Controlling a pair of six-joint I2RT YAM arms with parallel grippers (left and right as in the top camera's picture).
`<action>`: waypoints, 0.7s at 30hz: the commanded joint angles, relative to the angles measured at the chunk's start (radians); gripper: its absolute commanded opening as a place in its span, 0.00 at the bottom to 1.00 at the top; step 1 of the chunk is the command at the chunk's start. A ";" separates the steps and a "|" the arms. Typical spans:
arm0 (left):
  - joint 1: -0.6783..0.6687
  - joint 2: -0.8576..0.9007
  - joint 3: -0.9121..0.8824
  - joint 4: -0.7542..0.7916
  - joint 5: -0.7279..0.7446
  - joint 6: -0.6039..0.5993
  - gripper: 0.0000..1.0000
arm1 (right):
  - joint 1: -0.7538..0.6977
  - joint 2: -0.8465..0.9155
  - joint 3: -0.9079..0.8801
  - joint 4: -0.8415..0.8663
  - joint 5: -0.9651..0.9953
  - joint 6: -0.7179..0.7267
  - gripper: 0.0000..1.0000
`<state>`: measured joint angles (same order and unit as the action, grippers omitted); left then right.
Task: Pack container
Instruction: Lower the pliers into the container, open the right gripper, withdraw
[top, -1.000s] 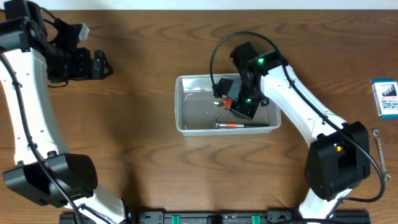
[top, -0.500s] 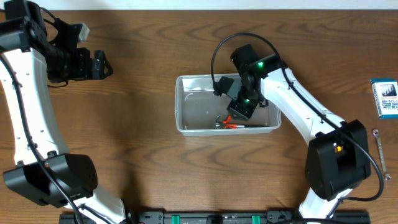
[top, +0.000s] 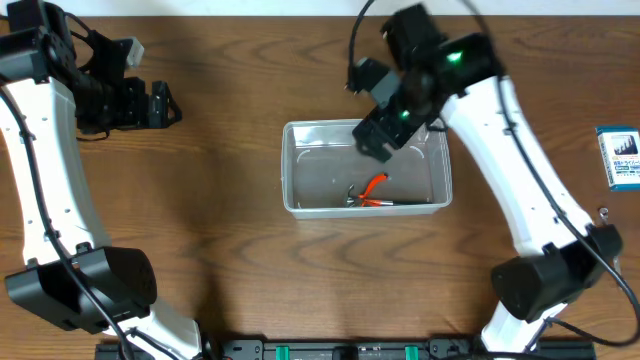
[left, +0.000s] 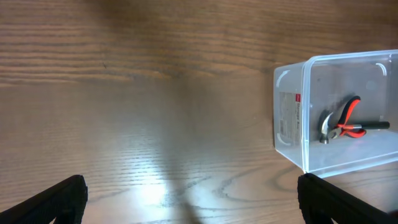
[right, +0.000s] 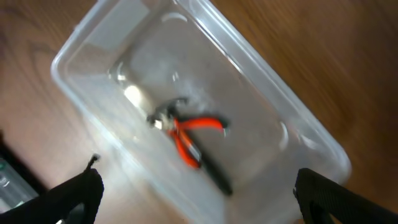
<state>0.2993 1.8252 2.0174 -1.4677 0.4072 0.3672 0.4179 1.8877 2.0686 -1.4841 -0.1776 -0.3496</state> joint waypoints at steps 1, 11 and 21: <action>0.003 -0.003 -0.004 -0.009 -0.008 0.009 0.98 | -0.037 -0.035 0.072 -0.096 0.107 0.071 0.99; 0.003 -0.003 -0.004 0.000 -0.008 -0.006 0.98 | -0.224 -0.246 0.028 -0.214 0.106 0.174 0.99; 0.003 -0.003 -0.004 0.000 -0.008 -0.013 0.98 | -0.568 -0.575 -0.364 -0.163 0.110 0.207 0.99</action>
<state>0.2993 1.8252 2.0174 -1.4654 0.4068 0.3630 -0.0525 1.3502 1.7885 -1.6737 -0.0719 -0.1719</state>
